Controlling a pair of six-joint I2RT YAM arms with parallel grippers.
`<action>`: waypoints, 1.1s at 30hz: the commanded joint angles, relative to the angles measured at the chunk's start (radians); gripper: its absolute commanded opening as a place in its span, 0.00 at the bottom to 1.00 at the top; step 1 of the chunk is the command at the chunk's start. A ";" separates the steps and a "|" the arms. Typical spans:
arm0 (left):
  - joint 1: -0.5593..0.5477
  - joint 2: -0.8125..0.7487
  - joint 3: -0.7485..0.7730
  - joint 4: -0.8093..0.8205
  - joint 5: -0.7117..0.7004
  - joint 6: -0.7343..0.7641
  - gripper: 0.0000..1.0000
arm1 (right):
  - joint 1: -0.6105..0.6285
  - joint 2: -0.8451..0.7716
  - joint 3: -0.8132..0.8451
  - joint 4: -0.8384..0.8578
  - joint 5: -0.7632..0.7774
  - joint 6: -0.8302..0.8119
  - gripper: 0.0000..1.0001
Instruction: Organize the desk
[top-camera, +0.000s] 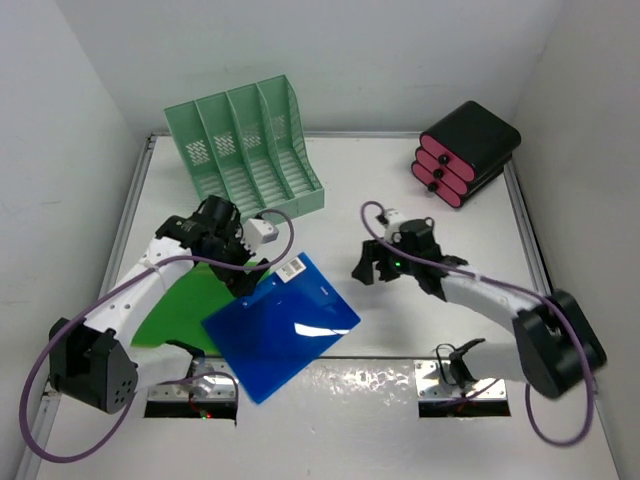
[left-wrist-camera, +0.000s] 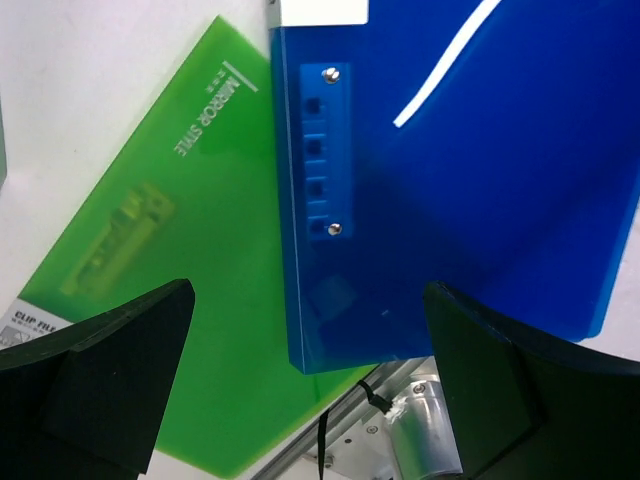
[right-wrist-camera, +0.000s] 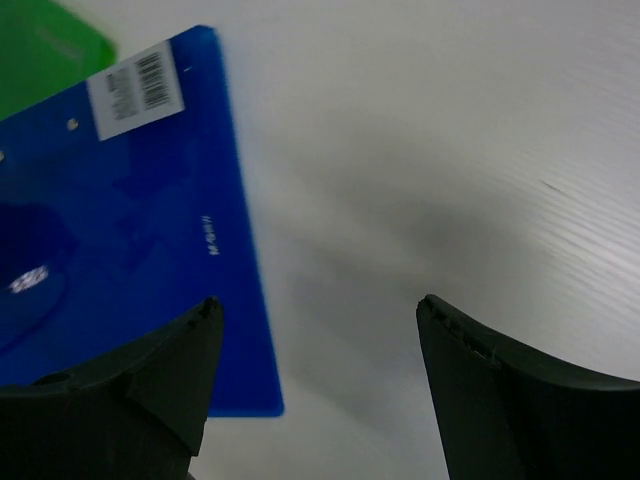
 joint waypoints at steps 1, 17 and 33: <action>-0.007 -0.013 0.010 0.081 -0.057 -0.044 0.97 | 0.080 0.198 0.126 0.192 -0.162 -0.060 0.76; 0.161 -0.033 0.016 0.145 -0.011 -0.022 1.00 | 0.188 0.802 0.472 0.390 -0.355 -0.022 0.74; 0.155 0.070 0.007 0.230 -0.012 -0.073 0.99 | 0.209 0.860 0.435 0.456 -0.401 -0.011 0.09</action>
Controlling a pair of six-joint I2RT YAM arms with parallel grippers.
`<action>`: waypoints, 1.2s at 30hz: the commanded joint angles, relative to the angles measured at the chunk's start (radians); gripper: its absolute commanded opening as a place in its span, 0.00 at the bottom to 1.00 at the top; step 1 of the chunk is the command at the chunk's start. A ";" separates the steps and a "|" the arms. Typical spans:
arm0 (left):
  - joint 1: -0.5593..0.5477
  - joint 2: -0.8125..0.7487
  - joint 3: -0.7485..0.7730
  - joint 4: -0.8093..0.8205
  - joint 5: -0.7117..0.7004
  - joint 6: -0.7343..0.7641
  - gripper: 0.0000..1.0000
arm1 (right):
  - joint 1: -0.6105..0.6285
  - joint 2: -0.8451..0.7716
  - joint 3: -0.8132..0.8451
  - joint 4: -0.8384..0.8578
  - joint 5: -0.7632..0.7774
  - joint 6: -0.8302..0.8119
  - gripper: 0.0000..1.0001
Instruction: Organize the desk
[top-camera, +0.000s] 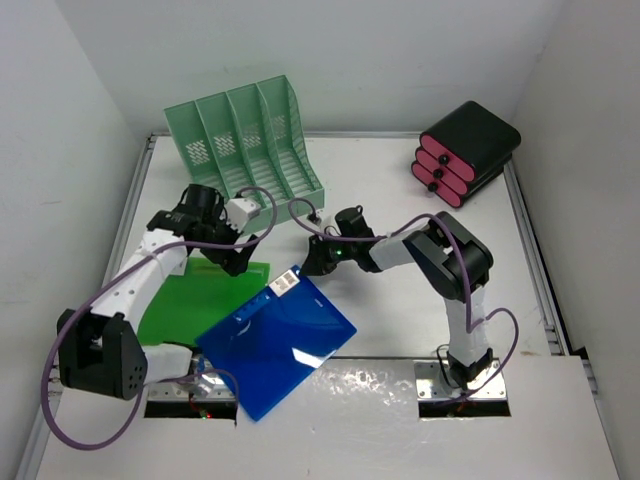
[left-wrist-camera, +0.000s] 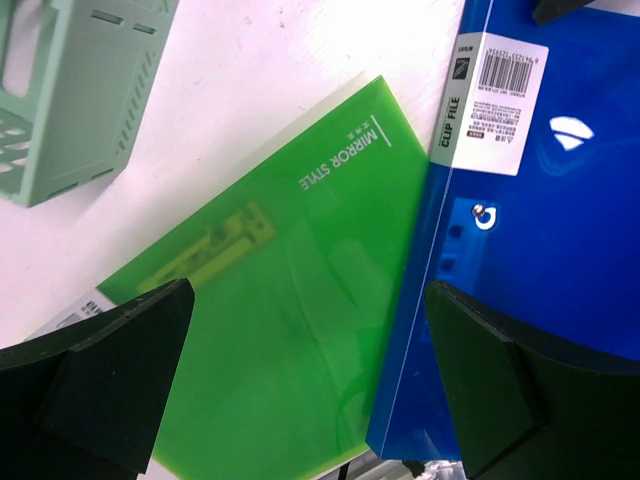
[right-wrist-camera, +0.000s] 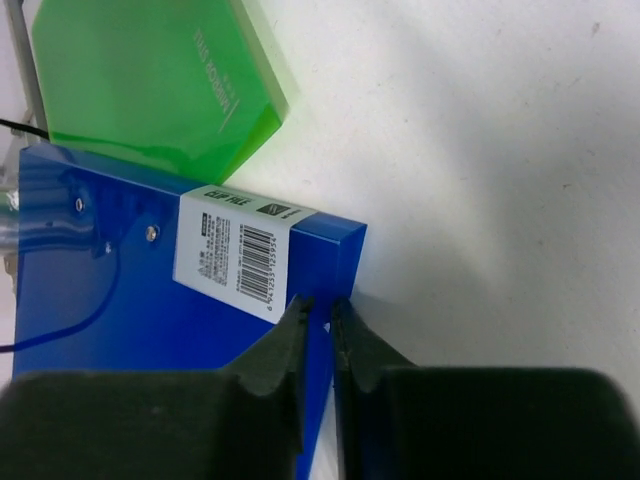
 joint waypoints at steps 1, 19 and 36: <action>-0.012 0.028 0.016 0.053 0.028 -0.019 0.99 | 0.007 0.021 -0.010 0.028 -0.012 -0.007 0.04; -0.098 0.109 -0.008 0.151 0.311 0.097 0.94 | 0.002 -0.163 -0.157 0.239 0.063 -0.024 0.00; -0.178 0.117 -0.105 0.267 0.308 0.098 0.96 | 0.001 -0.191 -0.165 0.111 0.157 -0.082 0.51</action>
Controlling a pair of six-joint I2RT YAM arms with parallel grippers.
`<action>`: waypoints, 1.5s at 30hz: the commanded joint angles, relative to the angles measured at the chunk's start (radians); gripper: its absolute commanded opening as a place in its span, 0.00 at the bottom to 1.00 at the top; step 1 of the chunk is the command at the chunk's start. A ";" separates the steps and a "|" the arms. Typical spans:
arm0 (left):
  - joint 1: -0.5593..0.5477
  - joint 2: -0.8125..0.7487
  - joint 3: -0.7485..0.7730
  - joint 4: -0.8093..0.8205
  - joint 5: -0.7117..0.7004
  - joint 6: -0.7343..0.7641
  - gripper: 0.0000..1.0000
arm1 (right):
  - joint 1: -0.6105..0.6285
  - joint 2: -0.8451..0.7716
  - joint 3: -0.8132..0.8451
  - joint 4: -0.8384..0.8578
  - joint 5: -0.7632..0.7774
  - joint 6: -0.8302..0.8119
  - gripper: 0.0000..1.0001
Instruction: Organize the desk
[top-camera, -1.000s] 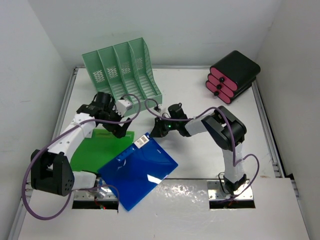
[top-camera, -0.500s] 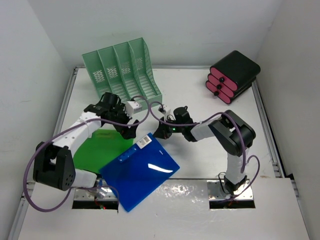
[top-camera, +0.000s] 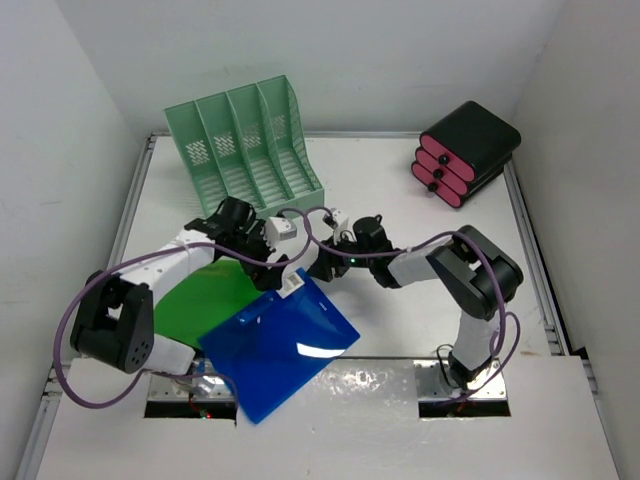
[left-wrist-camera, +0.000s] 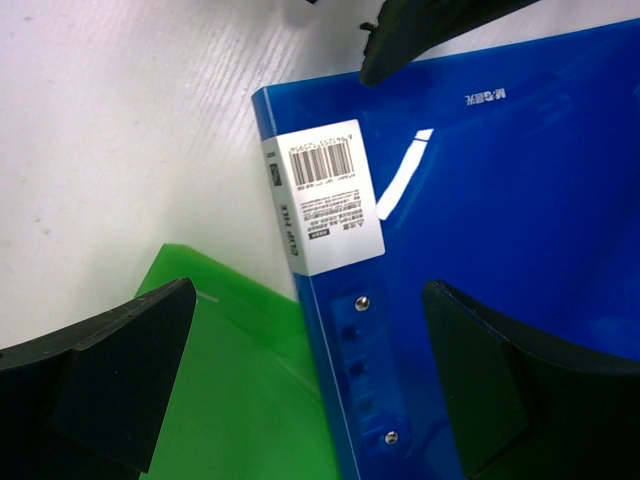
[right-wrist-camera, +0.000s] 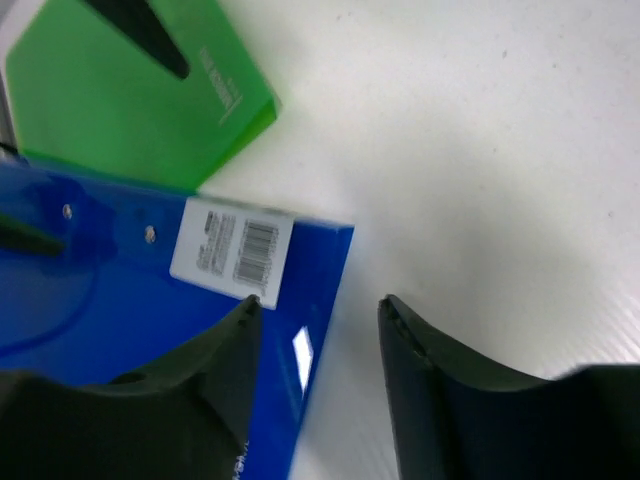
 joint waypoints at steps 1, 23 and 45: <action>-0.003 -0.056 -0.008 0.022 -0.017 0.013 0.96 | 0.002 0.035 0.102 -0.114 -0.016 -0.051 0.56; 0.000 -0.066 -0.011 0.021 -0.125 0.011 0.96 | 0.008 0.046 0.101 -0.198 -0.163 -0.015 0.59; -0.001 -0.081 -0.046 0.067 -0.154 0.006 0.96 | 0.028 0.101 0.036 0.090 -0.249 0.223 0.42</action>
